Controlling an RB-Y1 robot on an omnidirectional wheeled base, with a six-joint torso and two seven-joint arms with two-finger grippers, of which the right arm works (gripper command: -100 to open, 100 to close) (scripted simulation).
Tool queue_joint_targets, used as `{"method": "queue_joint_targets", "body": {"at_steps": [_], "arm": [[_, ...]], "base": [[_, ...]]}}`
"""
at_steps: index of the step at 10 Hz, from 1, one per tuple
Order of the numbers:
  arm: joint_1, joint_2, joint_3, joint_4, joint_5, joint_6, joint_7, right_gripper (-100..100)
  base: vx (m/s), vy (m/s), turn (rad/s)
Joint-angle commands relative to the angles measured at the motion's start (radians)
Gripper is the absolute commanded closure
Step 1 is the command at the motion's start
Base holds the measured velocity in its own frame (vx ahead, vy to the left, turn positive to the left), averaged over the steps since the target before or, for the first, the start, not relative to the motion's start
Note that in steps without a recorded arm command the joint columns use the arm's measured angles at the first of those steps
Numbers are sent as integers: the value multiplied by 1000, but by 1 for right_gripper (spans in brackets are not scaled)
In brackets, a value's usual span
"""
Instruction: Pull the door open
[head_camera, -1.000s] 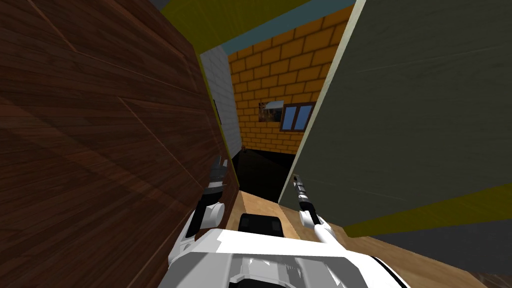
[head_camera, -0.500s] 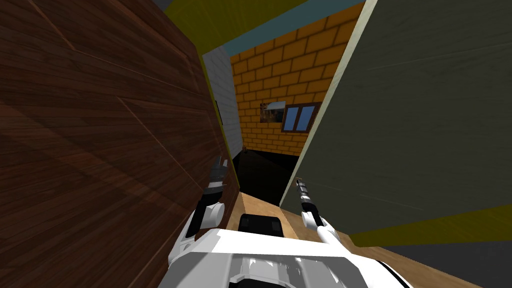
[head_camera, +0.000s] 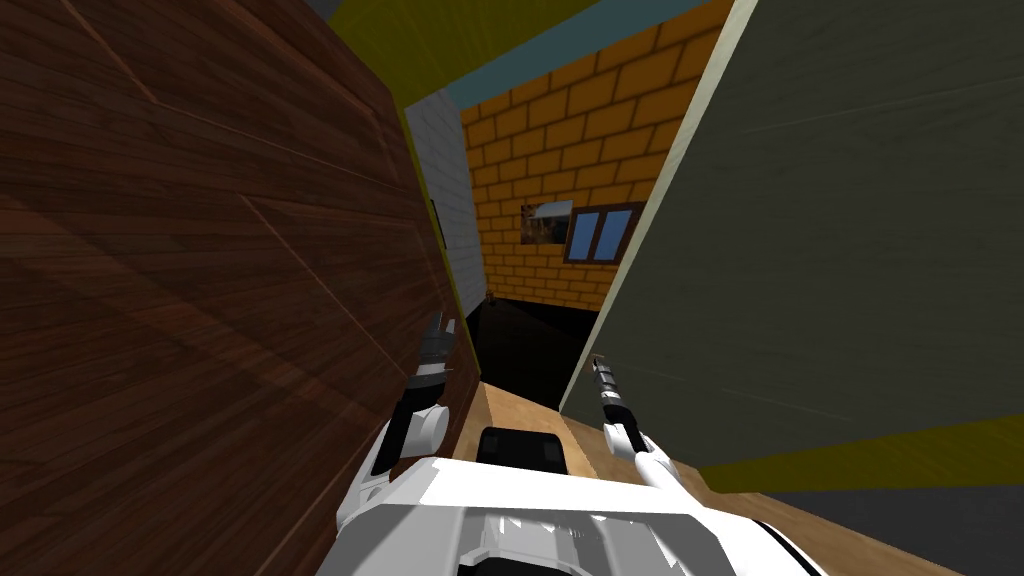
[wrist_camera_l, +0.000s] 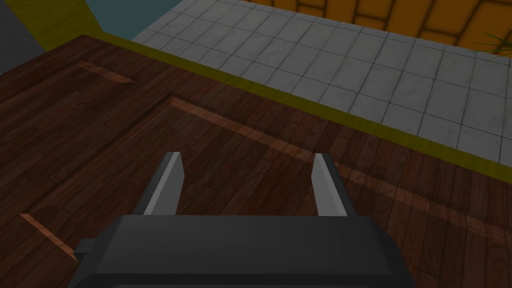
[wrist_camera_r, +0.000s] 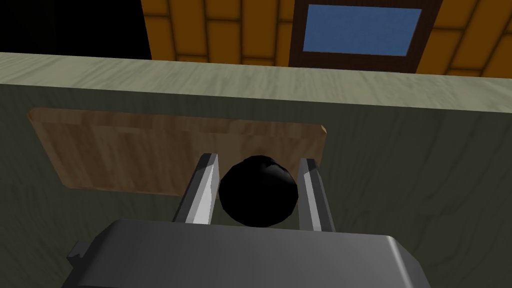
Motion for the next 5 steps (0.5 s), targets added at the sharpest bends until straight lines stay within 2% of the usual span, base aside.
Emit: {"method": "queue_joint_targets", "body": {"at_steps": [1,5], "arm": [[6,-3,12,-6,8,-5,-13,100],[20,-24,54,-11,35,-25,-61,100]], "base": [[-184,-46,91],[-228,-48,103]]}}
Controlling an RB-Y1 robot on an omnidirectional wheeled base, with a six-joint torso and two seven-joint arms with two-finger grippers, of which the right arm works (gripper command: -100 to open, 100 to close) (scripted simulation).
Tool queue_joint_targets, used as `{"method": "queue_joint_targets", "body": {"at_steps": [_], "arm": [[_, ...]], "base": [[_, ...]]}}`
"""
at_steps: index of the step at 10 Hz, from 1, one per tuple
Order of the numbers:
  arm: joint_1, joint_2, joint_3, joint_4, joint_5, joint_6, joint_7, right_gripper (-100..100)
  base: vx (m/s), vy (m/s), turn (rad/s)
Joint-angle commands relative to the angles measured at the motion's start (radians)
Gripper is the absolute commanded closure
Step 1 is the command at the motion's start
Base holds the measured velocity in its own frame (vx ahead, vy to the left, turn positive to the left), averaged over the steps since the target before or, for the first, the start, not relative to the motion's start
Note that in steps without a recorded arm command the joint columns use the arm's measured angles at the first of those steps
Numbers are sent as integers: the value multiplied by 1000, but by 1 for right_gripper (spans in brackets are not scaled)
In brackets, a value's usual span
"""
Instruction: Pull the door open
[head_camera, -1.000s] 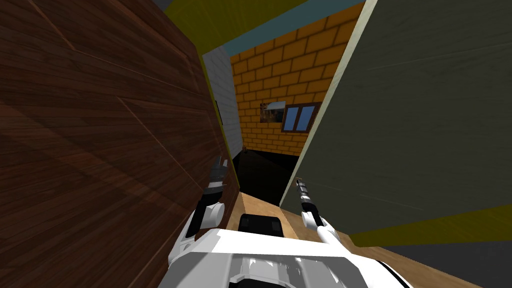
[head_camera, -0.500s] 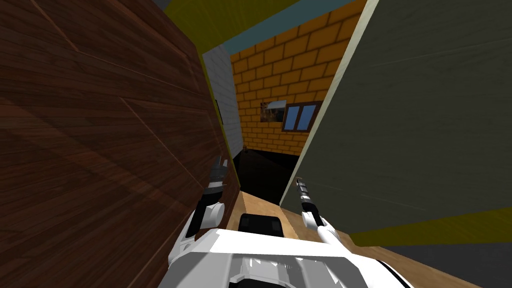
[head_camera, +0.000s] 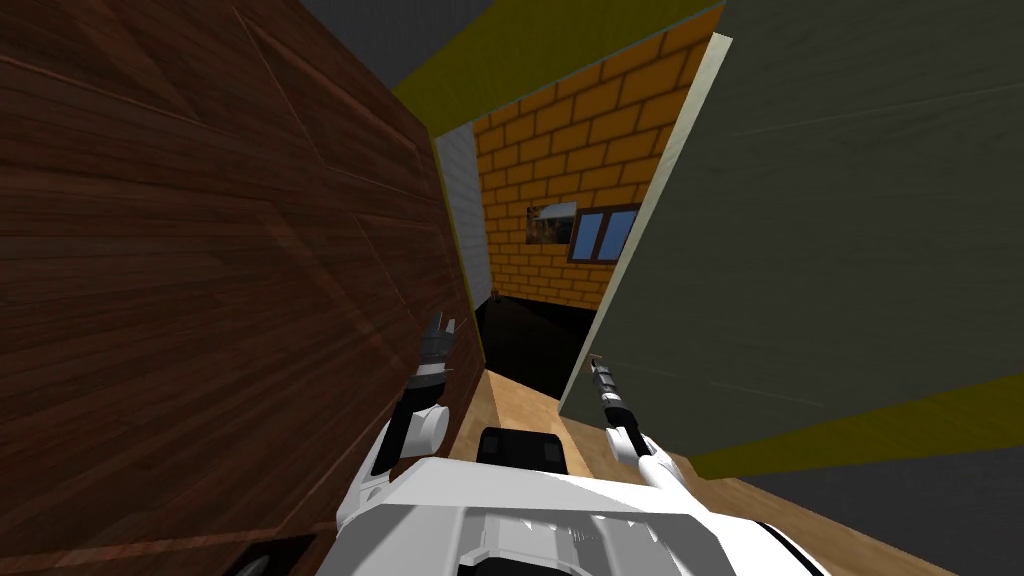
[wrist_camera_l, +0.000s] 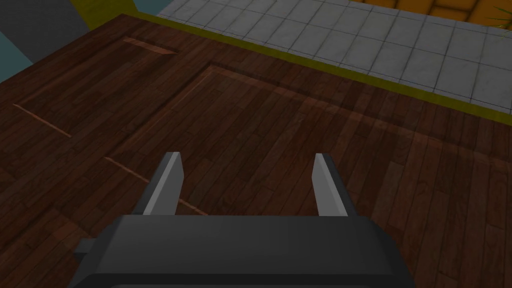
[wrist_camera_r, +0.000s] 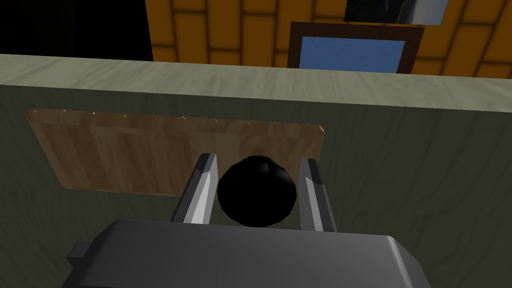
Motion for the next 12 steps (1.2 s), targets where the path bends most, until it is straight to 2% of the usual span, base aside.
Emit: {"method": "queue_joint_targets", "body": {"at_steps": [1,4,5,6,12], "arm": [[10,-10,17,-12,11,-7,-22,100],[17,-21,40,-15,25,-18,-48,100],[16,-15,38,-13,24,-15,-42,100],[23,-24,56,-14,36,-27,-61,100],[46,-62,112,-23,74,-71,-127,100]], "base": [[-228,-51,113],[-195,-55,80],[-89,-17,27],[-132,-26,85],[-212,-53,75]]}}
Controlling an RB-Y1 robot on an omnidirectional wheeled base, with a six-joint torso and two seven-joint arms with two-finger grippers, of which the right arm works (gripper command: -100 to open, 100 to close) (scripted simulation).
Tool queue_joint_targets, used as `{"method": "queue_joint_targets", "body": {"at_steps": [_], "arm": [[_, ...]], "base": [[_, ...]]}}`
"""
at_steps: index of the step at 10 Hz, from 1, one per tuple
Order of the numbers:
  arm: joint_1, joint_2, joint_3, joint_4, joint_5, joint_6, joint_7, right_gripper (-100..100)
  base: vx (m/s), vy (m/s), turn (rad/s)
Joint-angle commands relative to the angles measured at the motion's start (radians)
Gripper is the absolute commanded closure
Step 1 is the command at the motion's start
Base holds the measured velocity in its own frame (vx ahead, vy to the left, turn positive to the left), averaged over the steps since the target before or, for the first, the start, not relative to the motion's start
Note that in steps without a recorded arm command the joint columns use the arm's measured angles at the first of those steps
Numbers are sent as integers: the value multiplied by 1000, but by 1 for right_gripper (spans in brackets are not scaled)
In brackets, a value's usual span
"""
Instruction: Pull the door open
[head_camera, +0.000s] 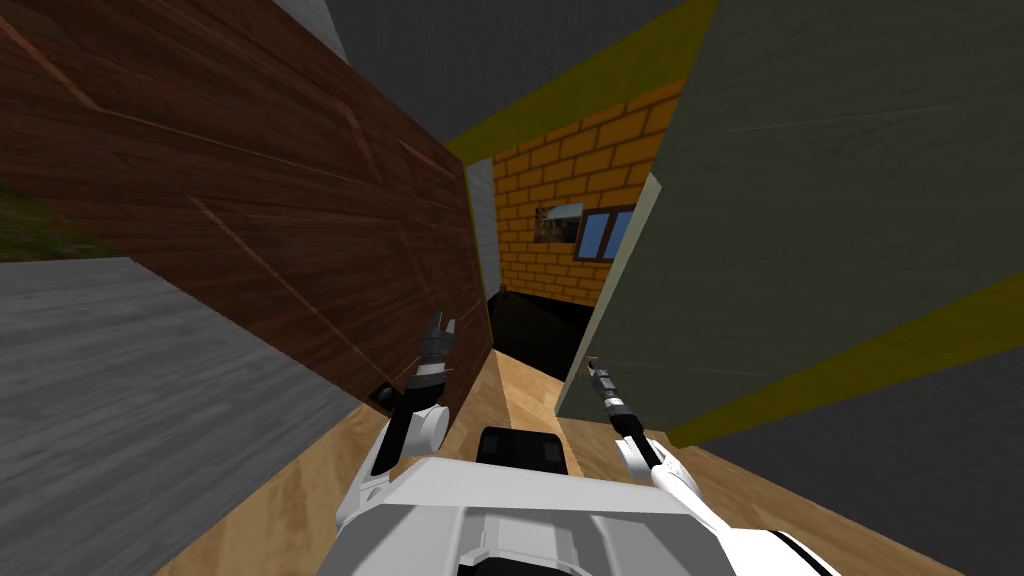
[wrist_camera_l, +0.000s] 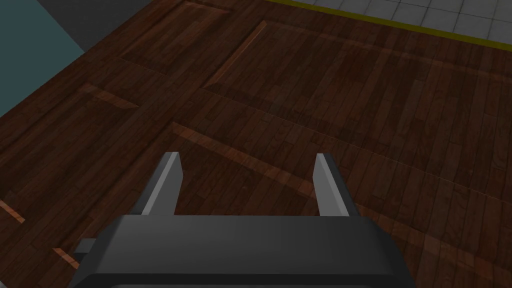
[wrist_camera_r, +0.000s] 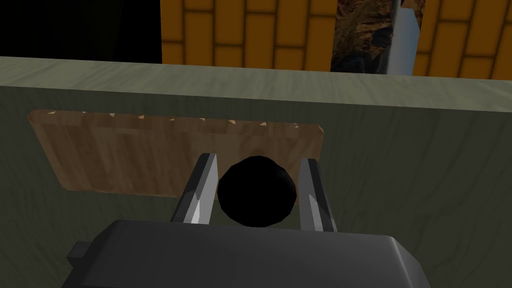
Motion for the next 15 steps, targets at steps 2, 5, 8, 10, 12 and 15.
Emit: {"method": "queue_joint_targets", "body": {"at_steps": [2,5,8,10,12,15], "arm": [[6,-6,12,-3,8,-8,-12,100],[34,-34,58,-13,39,-54,-58,100],[55,-63,99,-24,67,-97,-99,100],[57,-65,104,-24,70,-99,-101,100],[82,-82,114,-13,74,-141,-116,100],[108,-106,122,0,77,-194,-134,100]], "base": [[-172,-50,43],[-192,-64,52],[-210,-79,34],[-156,-61,15],[-141,-59,152],[-140,-83,147]]}}
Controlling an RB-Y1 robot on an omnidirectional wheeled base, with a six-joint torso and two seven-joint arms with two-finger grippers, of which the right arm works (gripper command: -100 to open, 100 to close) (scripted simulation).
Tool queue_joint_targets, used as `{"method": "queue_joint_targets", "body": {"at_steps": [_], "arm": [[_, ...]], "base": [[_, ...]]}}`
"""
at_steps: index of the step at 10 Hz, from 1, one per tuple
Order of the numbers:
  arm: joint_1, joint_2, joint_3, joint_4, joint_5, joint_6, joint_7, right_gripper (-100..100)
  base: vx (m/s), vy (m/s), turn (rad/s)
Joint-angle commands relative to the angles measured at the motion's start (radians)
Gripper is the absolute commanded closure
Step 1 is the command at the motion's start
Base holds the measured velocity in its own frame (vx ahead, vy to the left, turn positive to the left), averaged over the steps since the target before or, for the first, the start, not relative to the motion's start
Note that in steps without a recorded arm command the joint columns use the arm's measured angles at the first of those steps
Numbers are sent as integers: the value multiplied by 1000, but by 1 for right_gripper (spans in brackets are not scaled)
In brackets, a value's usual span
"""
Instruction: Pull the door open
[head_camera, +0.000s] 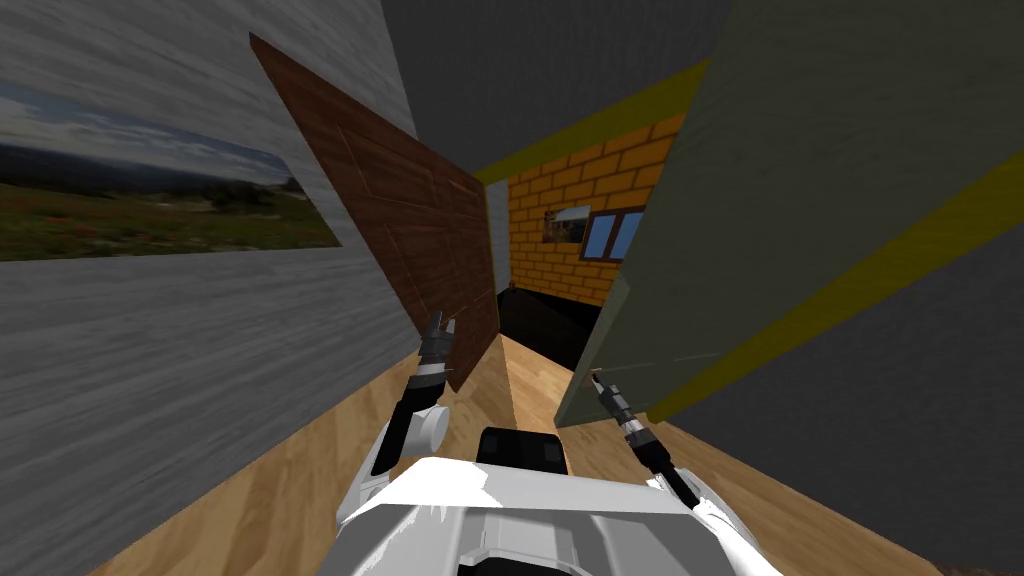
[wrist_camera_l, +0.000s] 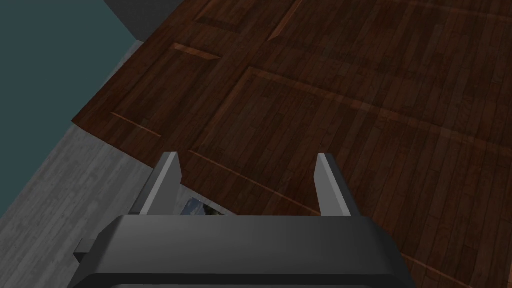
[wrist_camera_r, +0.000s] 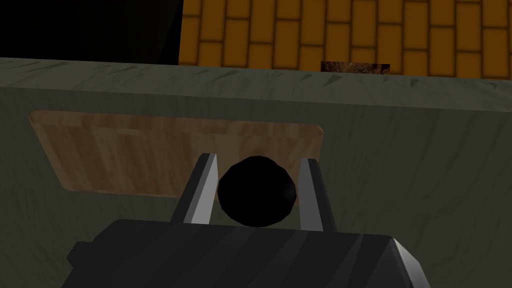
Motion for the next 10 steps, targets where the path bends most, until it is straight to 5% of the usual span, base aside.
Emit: {"method": "queue_joint_targets", "body": {"at_steps": [1,6,7,10], "arm": [[25,-18,4,4,0,-36,-11,100],[60,-50,14,21,4,-108,-34,100],[49,-39,18,28,7,-99,-31,100],[53,-47,24,47,8,-127,-35,100]], "base": [[-138,-84,166],[-137,-64,110],[-57,-11,11],[-173,-76,176]]}}
